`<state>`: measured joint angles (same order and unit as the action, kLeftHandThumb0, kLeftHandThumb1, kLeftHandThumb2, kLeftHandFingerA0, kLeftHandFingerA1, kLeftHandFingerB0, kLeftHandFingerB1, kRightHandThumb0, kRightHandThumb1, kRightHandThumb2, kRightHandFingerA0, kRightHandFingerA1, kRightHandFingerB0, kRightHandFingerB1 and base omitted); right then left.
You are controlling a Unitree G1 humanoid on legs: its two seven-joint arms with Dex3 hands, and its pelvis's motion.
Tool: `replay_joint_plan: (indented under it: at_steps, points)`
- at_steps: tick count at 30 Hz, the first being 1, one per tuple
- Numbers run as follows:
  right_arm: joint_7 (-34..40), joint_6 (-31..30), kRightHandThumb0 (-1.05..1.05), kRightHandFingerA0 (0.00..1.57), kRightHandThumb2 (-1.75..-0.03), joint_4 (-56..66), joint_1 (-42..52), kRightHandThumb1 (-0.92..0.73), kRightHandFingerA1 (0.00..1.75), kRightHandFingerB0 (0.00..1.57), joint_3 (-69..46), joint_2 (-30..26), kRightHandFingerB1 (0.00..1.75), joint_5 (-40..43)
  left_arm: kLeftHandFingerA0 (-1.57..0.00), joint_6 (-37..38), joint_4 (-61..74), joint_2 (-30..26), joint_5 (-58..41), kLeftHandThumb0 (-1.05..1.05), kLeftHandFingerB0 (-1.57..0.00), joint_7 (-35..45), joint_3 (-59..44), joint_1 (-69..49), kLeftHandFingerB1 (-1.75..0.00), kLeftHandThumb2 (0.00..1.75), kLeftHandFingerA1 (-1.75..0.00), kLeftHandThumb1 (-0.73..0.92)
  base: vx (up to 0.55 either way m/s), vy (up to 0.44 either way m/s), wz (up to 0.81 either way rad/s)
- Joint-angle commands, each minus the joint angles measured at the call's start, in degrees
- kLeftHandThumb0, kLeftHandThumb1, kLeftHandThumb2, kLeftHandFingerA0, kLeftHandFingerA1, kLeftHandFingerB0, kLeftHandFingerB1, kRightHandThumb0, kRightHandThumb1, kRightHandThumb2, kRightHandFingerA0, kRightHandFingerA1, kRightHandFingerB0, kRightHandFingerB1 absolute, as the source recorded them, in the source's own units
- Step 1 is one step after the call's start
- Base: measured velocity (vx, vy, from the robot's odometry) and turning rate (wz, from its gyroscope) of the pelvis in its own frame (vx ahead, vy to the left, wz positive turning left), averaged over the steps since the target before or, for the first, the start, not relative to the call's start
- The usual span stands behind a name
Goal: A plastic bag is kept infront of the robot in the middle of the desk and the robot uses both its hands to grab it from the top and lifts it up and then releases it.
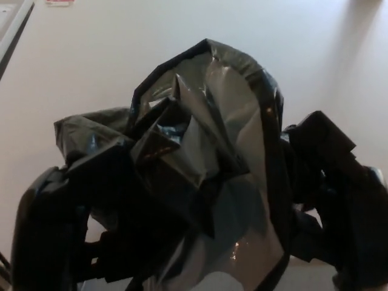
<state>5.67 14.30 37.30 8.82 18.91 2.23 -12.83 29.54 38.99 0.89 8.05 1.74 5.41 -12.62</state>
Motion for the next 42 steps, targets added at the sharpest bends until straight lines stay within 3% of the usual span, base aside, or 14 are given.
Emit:
replay_joint_plan:
  at_steps: [1, 19, 20, 21, 22, 23, 24, 26, 27, 28, 30, 31, 32, 42]
  points:
    - [-1.82, -3.41, -0.29, 0.61, -0.54, 5.24, 1.04, -0.68, 1.68, 0.54, -0.94, -0.27, 1.41, 2.18, -0.98, -3.79, 5.15, 1.16, 3.65, -0.23, -0.68, -1.16, -0.72, 1.19, -1.75, 0.59, -1.75, 0.72, 0.0, 0.0, 0.0]
    - [-5.73, -7.43, -0.32, 0.54, -0.45, 14.03, 1.33, -0.7, 1.74, 0.49, -2.65, -1.82, 1.5, 8.27, -1.0, -8.16, 16.47, 4.64, 7.89, -0.31, -0.67, -1.26, 1.86, 3.41, -1.66, 0.58, -1.75, 0.75, 0.0, 0.0, 0.0]
    - [-5.85, -7.41, -0.25, 0.62, -0.53, 14.06, 0.73, -0.68, 1.67, 0.52, -2.82, -1.83, 1.45, 7.94, -1.0, -7.75, 16.5, 4.5, 8.32, -0.31, -0.68, -1.23, 1.7, 4.2, -1.64, 0.59, -1.75, 0.75, 0.0, 0.0, 0.0]
    - [-6.13, -7.32, -0.24, 0.64, -0.52, 13.96, 0.07, -0.69, 1.7, 0.52, -3.1, -1.96, 1.45, 8.06, -1.26, -8.16, 16.94, 4.56, 8.9, -0.43, -0.94, -1.08, 1.95, 4.63, -1.25, 0.92, -1.45, 0.54, 0.0, 0.0, 0.0]
    - [-6.32, -7.59, -0.33, 1.01, -0.8, 13.96, -0.69, -0.49, 1.37, 0.71, -3.31, -1.91, 1.15, 8.23, -1.29, -8.04, 17.02, 4.62, 9.96, -0.4, -0.96, -1.16, 1.97, 5.11, -1.23, 0.92, -1.43, 0.52, 0.0, 0.0, 0.0]
    - [-6.41, -7.93, -0.33, 1.01, -0.8, 13.99, -1.42, -0.49, 1.37, 0.71, -3.45, -1.8, 1.15, 8.3, -1.29, -7.54, 16.88, 4.64, 11.06, -0.4, -0.96, -1.32, 1.81, 5.61, -1.23, 0.92, -1.43, 0.52, 0.0, 0.0, 0.0]
    - [-6.53, -8.16, -0.32, 1.02, -0.79, 13.85, -2.39, -0.5, 1.38, 0.72, -3.86, -1.81, 1.17, 8.12, -1.01, -7.29, 16.52, 4.69, 11.64, -0.32, -0.7, -1.51, 1.76, 6.28, -1.66, 0.58, -1.75, 0.73, 0.0, 0.0, 0.0]
    - [-6.58, -8.85, -0.31, 1.05, -0.8, 13.6, -3.71, -0.49, 1.39, 0.74, -4.4, -1.79, 1.18, 7.59, -1.01, -7.02, 15.53, 4.95, 11.98, -0.32, -0.7, -1.97, 1.99, 6.85, -1.72, 0.57, -1.75, 0.7, 0.0, 0.0, 0.0]
    - [-6.7, -9.15, -0.31, 1.05, -0.8, 13.42, -4.39, -0.49, 1.39, 0.74, -4.7, -1.88, 1.18, 7.33, -1.01, -6.95, 15.03, 5.0, 12.34, -0.32, -0.7, -2.13, 1.86, 7.4, -1.72, 0.57, -1.75, 0.7, 0.0, 0.0, 0.0]
    - [-6.93, -9.25, -0.2, 0.71, -0.57, 12.86, -5.51, -0.64, 1.75, 0.5, -5.18, -2.03, 1.54, 7.25, -1.02, -7.0, 14.26, 4.71, 12.52, -0.31, -0.73, -1.99, 1.59, 8.34, -1.73, 0.58, -1.75, 0.69, 0.0, 0.0, 0.0]
    - [-7.12, -9.74, -0.2, 0.71, -0.54, 11.97, -7.34, -0.66, 1.75, 0.54, -6.03, -2.29, 1.45, 6.55, -1.03, -7.13, 12.89, 3.34, 12.46, -0.29, -0.73, -1.18, 0.51, 10.16, -1.75, 0.62, -1.75, 0.68, 0.0, 0.0, 0.0]
    - [-7.48, -10.5, -0.16, 0.7, -0.52, 9.91, -10.67, -0.68, 1.75, 0.54, -7.81, -3.04, 1.4, 5.94, -1.24, -7.23, 10.43, 1.36, 12.7, -0.4, -1.01, -0.41, -1.45, 13.1, -1.33, 0.88, -1.47, 0.53, 0.0, 0.0, 0.0]
    - [-7.67, -10.68, -0.18, 0.72, -0.54, 8.02, -13.27, -0.65, 1.71, 0.57, -9.31, -3.77, 1.39, 5.59, -1.03, -7.73, 8.66, 0.23, 11.48, -0.24, -0.76, 0.16, -2.36, 15.22, -1.75, 0.63, -1.75, 0.68, 0.0, 0.0, 0.0]
    - [-8.07, -13.03, -0.12, 0.81, -0.57, -19.35, -41.21, -0.58, 1.53, 0.68, -22.13, -15.29, 1.32, 4.46, -1.08, -13.85, -15.21, -14.63, 4.33, -0.27, -0.82, 3.76, -13.88, 38.92, -1.75, 0.59, -1.75, 0.67, 0.0, 0.0, 0.0]
